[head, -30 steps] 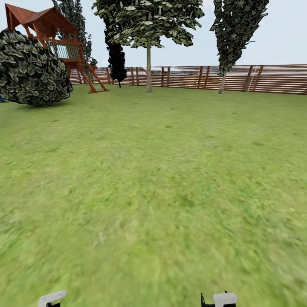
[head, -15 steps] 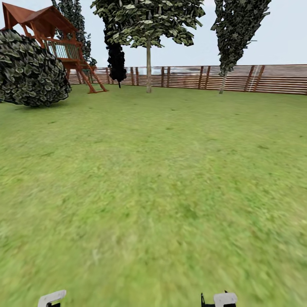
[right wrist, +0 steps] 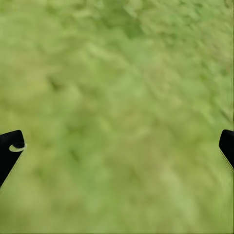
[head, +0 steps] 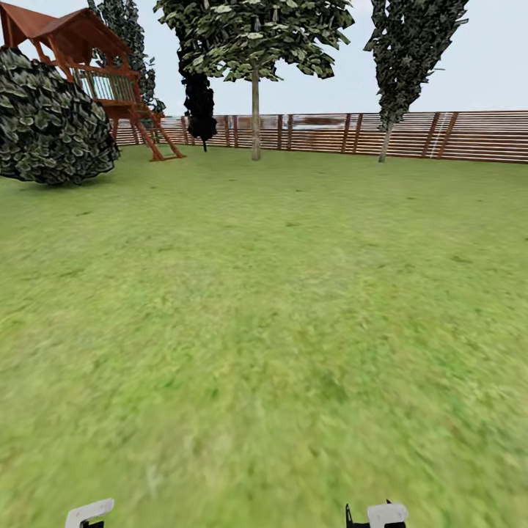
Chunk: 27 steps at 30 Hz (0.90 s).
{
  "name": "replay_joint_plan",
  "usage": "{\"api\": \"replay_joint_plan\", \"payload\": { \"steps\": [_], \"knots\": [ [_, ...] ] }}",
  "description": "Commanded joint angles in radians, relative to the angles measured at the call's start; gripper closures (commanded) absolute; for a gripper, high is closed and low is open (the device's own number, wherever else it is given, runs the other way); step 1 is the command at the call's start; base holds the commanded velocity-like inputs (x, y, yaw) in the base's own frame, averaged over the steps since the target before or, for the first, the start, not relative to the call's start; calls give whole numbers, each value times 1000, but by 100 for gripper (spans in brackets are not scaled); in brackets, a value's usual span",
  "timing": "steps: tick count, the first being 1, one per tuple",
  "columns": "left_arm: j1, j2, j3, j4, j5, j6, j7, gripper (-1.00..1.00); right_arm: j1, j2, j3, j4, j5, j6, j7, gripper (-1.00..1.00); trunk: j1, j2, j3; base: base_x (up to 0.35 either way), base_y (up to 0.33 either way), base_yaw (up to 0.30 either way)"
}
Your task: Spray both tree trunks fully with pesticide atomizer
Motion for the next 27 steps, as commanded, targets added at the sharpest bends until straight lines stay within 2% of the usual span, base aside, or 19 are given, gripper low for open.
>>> {"api": "replay_joint_plan", "payload": {
  "steps": [1,27],
  "knots": [
    [0,0,0,0,0,0,1,100,0,0,0,0,0,0,0,-100,0,0,0,340,0,0],
    [0,1,0,0,0,0,1,100,0,0,0,0,0,0,0,-100,0,0,0,340,0,0]
  ]
}}
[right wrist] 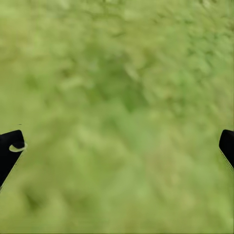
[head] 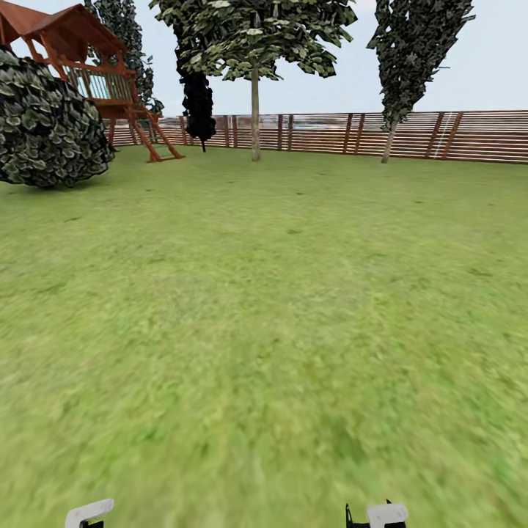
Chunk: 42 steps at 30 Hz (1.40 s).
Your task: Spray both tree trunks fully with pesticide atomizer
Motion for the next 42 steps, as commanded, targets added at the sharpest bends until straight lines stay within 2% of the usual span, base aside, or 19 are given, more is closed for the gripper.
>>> {"api": "replay_joint_plan", "payload": {
  "steps": [1,42],
  "knots": [
    [0,0,0,0,0,0,1,100,0,0,0,0,0,0,0,-100,0,0,0,340,0,0],
    [1,-1,0,0,1,1,1,100,0,0,0,0,0,0,0,-100,0,0,0,340,0,0]
  ]
}}
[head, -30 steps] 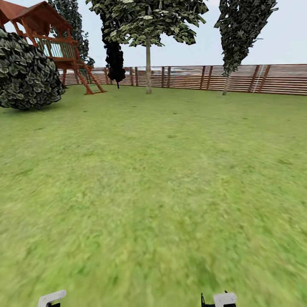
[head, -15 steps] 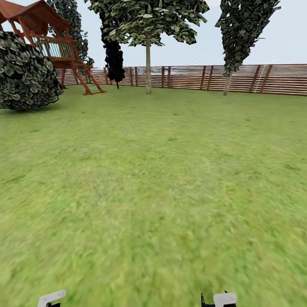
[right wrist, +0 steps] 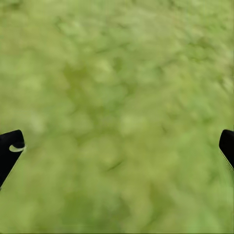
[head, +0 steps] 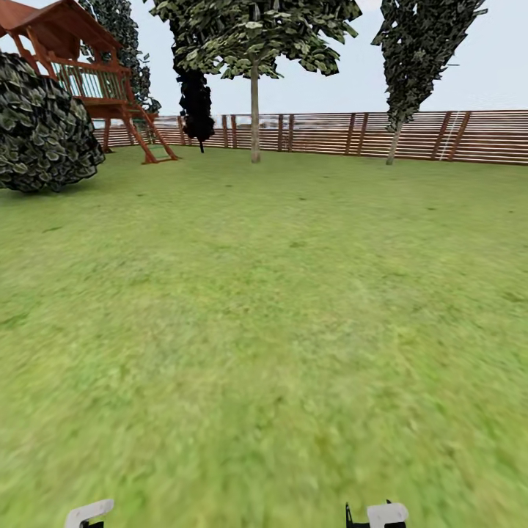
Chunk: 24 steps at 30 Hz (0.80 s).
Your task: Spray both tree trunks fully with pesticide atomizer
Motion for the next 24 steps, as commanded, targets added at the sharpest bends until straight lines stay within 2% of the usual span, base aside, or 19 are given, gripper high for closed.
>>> {"api": "replay_joint_plan", "payload": {
  "steps": [1,24],
  "knots": [
    [0,0,0,0,0,0,1,100,0,0,0,0,0,0,0,-100,0,0,0,340,0,0],
    [0,0,0,0,-1,-1,1,100,1,0,0,0,0,0,0,-100,0,0,0,340,0,0]
  ]
}}
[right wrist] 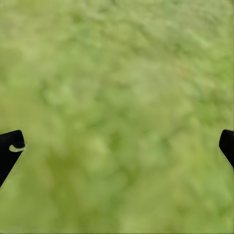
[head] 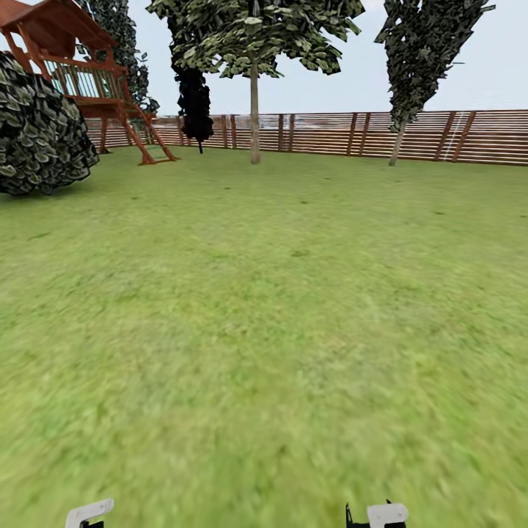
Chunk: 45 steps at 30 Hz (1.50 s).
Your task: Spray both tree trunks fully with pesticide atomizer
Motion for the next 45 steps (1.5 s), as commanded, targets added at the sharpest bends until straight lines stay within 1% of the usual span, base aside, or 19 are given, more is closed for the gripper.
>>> {"api": "replay_joint_plan", "payload": {
  "steps": [1,45],
  "knots": [
    [0,1,0,0,0,1,1,100,0,0,0,0,0,0,0,-100,0,0,0,340,0,0],
    [1,0,0,0,-1,1,1,100,0,0,0,0,0,0,0,-100,0,0,0,340,0,0]
  ]
}}
